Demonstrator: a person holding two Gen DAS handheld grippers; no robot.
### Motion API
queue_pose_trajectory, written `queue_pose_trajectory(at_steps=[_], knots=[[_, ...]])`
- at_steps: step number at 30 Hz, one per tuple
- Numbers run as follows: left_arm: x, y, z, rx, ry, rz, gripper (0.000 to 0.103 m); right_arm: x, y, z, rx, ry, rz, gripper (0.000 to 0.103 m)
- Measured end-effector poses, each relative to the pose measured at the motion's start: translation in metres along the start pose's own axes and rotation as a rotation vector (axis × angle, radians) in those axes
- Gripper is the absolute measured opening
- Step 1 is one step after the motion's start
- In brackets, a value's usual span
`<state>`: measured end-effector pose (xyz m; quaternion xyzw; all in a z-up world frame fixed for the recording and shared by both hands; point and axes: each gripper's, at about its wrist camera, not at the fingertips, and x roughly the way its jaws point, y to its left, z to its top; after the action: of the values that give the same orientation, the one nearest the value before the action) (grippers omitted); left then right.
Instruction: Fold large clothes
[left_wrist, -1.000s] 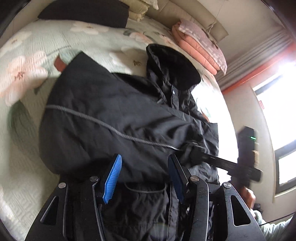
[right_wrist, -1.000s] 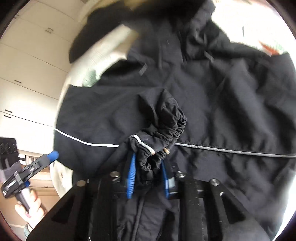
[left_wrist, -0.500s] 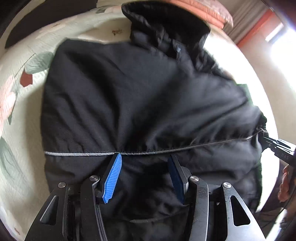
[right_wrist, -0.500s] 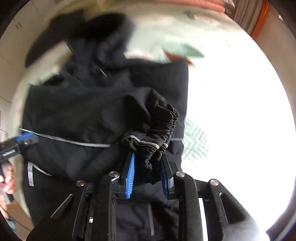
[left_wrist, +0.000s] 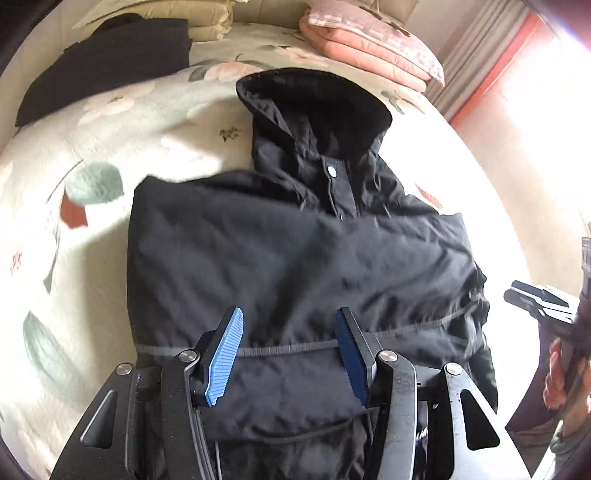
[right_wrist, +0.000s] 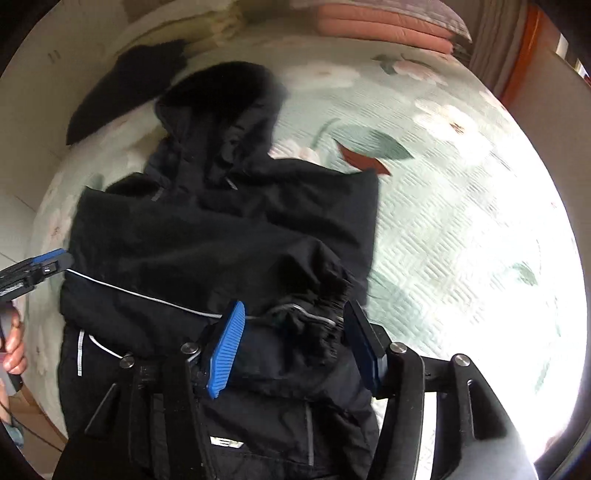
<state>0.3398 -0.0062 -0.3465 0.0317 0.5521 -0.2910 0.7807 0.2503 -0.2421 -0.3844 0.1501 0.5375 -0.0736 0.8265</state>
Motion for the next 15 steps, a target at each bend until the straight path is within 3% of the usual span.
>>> queue_pose_trajectory(at_steps=[5,8,10,15], knots=[[0.049,0.026,0.025,-0.041,0.044,0.033,0.053,0.077,0.041,0.03,-0.082,0.042,-0.036,0.064],[0.083,0.05,0.027,-0.093,0.12,0.028,0.052,0.139,0.047,0.029,-0.091,0.153,-0.09,0.06],[0.089,0.059,0.027,-0.122,0.128,-0.01,0.052,0.148,0.049,0.023,-0.123,0.107,-0.11,0.061],[0.066,0.053,0.029,-0.086,0.117,-0.017,0.052,0.122,0.053,0.028,-0.123,0.116,-0.12,0.059]])
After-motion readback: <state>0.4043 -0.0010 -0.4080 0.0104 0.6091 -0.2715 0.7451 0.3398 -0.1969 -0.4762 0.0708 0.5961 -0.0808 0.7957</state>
